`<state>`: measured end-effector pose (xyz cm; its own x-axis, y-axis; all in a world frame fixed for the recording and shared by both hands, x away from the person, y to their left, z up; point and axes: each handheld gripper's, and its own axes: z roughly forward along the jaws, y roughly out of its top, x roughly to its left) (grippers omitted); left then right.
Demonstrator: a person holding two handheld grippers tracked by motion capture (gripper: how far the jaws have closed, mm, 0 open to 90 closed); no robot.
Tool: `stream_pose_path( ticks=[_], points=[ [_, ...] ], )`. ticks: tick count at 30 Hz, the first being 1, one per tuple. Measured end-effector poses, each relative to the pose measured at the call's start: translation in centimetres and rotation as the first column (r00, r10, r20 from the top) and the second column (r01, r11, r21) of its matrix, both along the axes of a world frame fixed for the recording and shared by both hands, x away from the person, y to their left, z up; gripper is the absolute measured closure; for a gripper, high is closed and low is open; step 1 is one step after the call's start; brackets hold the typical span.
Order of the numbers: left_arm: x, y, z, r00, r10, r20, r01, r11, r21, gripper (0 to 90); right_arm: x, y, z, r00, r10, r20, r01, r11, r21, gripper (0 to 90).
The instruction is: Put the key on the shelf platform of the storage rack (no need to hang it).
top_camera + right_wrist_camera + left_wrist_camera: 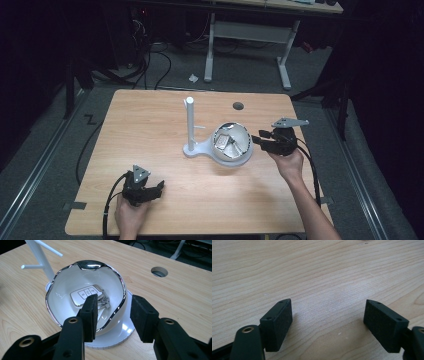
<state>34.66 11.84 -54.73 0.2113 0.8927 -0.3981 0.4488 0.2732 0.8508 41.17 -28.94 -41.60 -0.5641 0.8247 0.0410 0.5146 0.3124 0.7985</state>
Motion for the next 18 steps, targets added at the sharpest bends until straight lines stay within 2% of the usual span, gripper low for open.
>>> stream_pose_path(
  ticks=[4, 8, 10, 13, 15, 18],
  points=[
    [0.0, 0.0, 0.0, 1.0, 0.0, 0.0, 0.0, 1.0, 0.0, 23.6, -0.5, -0.6, -0.1, 1.0, -0.009, 0.003, 0.009, 0.9995, 0.032, 58.0],
    [0.0, 0.0, 0.0, 1.0, 0.0, 0.0, 0.0, 1.0, 0.0, 23.6, -0.9, -1.1, -0.4, 0.9998, -0.017, -0.009, 0.017, 0.9995, 0.026, 57.9],
    [0.0, 0.0, 0.0, 1.0, 0.0, 0.0, 0.0, 1.0, 0.0, 23.6, -1.1, -1.4, -0.4, 0.9997, -0.023, 0.0, 0.023, 0.9991, 0.036, 57.9],
    [0.0, 0.0, 0.0, 1.0, 0.0, 0.0, 0.0, 1.0, 0.0, 23.6, -1.4, -2.0, -0.7, 0.9994, -0.03, -0.014, 0.031, 0.9977, 0.06, 57.7],
    [0.0, 0.0, 0.0, 1.0, 0.0, 0.0, 0.0, 1.0, 0.0, 23.6, -1.6, -2.4, -0.8, 0.9991, -0.038, -0.021, 0.039, 0.9976, 0.057, 57.3],
    [0.0, 0.0, 0.0, 1.0, 0.0, 0.0, 0.0, 1.0, 0.0, 23.5, -1.9, -2.8, -0.9, 0.9989, -0.045, -0.01, 0.046, 0.9963, 0.073, 57.3]
  ],
)
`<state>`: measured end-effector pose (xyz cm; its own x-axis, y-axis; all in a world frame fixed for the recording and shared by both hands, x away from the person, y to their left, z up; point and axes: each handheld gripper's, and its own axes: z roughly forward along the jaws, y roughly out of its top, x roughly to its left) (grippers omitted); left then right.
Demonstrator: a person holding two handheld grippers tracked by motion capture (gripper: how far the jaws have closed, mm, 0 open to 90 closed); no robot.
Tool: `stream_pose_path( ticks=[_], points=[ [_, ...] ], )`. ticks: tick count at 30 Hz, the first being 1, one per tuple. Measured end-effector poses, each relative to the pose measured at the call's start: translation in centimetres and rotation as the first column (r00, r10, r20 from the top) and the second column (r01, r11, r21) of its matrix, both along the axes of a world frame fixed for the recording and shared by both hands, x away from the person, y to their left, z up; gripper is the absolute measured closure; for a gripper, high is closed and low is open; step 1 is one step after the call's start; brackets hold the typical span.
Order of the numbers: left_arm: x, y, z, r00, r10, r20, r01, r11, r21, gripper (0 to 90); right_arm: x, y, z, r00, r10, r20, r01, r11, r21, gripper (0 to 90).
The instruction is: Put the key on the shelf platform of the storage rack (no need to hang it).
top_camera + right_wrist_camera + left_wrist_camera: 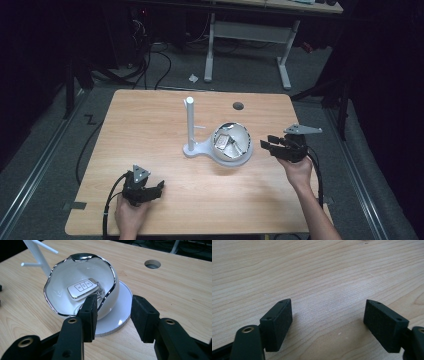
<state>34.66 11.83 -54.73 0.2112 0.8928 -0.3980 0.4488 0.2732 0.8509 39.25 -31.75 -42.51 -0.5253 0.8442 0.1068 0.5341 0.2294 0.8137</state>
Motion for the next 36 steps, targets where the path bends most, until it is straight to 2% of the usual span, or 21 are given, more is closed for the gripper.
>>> stream_pose_path(
  ticks=[5, 16, 36],
  points=[
    [0.0, 0.0, 0.0, 1.0, -0.001, 0.0, 0.001, 1.0, 0.0, 23.6, -0.5, -0.7, -0.4, 0.9998, -0.013, -0.011, 0.013, 0.9999, 0.007, 56.7],
    [0.0, 0.0, 0.0, 1.0, -0.001, 0.0, 0.001, 1.0, 0.0, 23.5, -2.0, -1.8, -0.8, 0.9995, -0.03, 0.004, 0.03, 0.9991, 0.029, 56.3],
    [0.0, 0.0, 0.0, 1.0, 0.0, 0.0, 0.0, 1.0, -0.002, 23.5, -4.2, -1.9, -1.5, 0.9998, -0.014, 0.014, 0.014, 0.999, 0.042, 55.0]
  ],
)
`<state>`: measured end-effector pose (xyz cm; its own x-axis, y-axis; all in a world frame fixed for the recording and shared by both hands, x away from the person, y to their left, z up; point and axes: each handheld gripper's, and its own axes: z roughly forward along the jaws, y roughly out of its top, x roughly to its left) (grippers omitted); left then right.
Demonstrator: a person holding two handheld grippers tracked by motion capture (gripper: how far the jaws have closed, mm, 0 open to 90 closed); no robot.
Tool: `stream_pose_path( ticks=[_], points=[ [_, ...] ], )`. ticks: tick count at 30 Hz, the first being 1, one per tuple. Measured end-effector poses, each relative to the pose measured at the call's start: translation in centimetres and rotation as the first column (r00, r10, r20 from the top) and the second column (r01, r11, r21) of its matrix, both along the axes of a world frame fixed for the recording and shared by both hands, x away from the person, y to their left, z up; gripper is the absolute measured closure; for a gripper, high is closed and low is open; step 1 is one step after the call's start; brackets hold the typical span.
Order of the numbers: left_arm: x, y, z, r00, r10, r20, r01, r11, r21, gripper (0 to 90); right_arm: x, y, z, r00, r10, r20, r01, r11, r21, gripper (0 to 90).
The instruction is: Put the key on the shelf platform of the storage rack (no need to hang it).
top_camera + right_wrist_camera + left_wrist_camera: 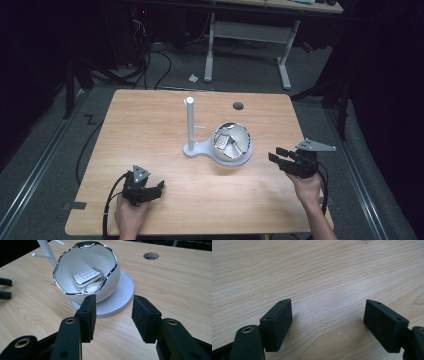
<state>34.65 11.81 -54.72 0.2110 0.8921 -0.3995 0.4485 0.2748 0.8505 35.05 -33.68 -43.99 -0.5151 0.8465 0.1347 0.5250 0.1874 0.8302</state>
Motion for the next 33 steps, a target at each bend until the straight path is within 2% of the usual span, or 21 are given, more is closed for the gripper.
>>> stream_pose_path(
  ticks=[15, 22, 33],
  points=[
    [0.0, 0.0, 0.0, 1.0, 0.0, 0.0, 0.0, 1.0, 0.0, 23.5, -1.0, 1.1, -1.3, 0.9993, 0.033, -0.017, -0.033, 0.9994, 0.001, 54.9],
    [0.0, 0.0, 0.0, 1.0, 0.0, 0.0, 0.0, 1.0, 0.001, 23.6, -1.2, 1.1, -1.8, 0.9994, 0.027, -0.023, -0.027, 0.9995, 0.015, 54.8],
    [0.0, 0.0, 0.0, 1.0, 0.0, 0.0, 0.0, 1.0, 0.002, 23.8, -1.3, 2.0, -3.6, 0.998, 0.041, -0.047, -0.04, 0.9991, 0.014, 54.8]
  ],
)
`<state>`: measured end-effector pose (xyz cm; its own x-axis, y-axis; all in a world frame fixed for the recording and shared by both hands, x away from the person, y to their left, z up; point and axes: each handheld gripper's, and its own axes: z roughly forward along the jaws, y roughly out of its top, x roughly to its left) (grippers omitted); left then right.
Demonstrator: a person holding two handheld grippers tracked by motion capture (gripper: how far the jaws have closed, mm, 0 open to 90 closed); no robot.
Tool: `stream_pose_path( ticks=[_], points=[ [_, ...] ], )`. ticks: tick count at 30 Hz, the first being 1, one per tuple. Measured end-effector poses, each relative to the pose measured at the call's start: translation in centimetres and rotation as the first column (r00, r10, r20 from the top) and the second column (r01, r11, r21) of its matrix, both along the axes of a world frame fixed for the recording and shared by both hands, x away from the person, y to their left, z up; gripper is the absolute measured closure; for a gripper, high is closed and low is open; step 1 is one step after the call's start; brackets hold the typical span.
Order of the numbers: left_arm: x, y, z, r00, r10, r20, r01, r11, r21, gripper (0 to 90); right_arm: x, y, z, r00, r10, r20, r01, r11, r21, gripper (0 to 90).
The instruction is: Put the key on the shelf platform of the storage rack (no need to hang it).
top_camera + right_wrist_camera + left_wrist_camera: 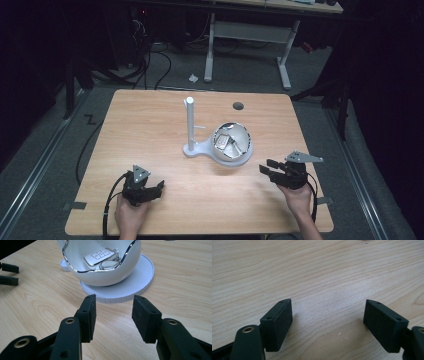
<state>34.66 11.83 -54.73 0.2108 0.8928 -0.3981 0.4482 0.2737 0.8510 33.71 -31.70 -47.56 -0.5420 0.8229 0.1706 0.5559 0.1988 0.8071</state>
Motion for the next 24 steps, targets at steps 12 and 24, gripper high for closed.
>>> stream_pose_path(
  ticks=[12, 24],
  points=[
    [0.0, 0.0, 0.0, 1.0, 0.0, 0.0, 0.0, 1.0, 0.0, 23.8, -0.1, 0.7, -1.4, 0.9999, -0.003, -0.014, 0.003, 0.9997, -0.025, 54.4],
    [0.0, 0.0, 0.0, 1.0, 0.0, 0.0, 0.0, 1.0, 0.0, 23.8, 0.0, 1.8, -3.1, 0.9993, 0.002, -0.038, -0.004, 0.9988, -0.048, 54.1]
  ],
)
